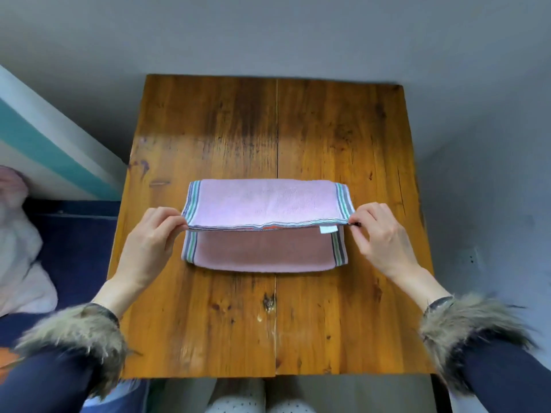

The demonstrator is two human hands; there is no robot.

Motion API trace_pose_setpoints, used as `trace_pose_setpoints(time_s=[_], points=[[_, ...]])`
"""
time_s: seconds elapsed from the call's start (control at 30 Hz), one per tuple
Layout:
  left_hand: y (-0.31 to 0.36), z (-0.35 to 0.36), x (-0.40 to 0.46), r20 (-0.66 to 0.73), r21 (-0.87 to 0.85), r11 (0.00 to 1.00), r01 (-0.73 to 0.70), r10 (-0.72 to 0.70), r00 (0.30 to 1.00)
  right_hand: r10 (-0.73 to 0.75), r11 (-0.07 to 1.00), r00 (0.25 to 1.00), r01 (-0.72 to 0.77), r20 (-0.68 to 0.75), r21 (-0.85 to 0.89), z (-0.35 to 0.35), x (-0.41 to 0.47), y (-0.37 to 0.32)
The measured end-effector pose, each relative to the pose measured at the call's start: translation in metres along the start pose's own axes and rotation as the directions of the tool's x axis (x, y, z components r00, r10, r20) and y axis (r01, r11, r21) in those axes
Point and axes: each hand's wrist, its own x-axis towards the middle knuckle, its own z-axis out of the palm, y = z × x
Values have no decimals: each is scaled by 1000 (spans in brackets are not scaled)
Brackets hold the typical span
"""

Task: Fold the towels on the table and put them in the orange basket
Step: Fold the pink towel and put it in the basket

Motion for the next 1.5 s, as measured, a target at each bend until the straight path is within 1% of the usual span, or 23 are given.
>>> trace_pose_setpoints(time_s=[0.1,0.27,0.4,0.53,0.63,0.73,0.87,1.07,1.13,1.23,1.27,1.33,1.4,1.47,1.5], points=[[6,12,-22,60,7,1000,15,-15,998,-20,1000,999,20,27,-13,9,-23,-1],[14,25,-43,101,31,997,72,-75,992,-21,1000,1000,21,10,-22,23,-40,-2],[13,26,-55,147,51,998,47,-54,988,-54,998,999,54,10,-33,31,-55,-3],[15,26,-64,205,80,995,65,-80,975,-78,996,997,78,10,-45,40,-68,-5],[19,28,-68,261,95,993,65,-88,961,-66,996,997,68,32,-51,47,-73,-7],[19,31,-70,292,92,995,37,-62,954,-40,997,998,43,49,-67,54,-73,-3],[19,38,-80,300,101,995,-2,-28,953,-18,991,992,34,125,-128,65,-83,0],[16,53,-86,285,144,989,32,-73,956,102,988,976,-76,191,-136,75,-90,-8],[15,51,-90,262,154,987,42,-82,962,138,983,975,-114,172,-146,71,-91,-11],[24,45,-87,218,180,976,125,-164,962,216,971,969,-201,122,-127,64,-83,-22],[29,45,-80,187,176,976,131,-164,969,206,974,974,-194,96,-114,64,-75,-28],[44,49,-57,151,165,980,111,-137,979,142,986,987,-134,78,-99,70,-53,-46],[59,62,-24,145,145,985,92,-113,983,95,994,989,-88,111,-67,83,-22,-65],[71,81,12,172,110,990,87,-106,979,92,995,984,-85,153,-52,102,11,-80],[75,91,27,209,98,992,83,-102,973,102,994,980,-93,169,-63,112,25,-83]])
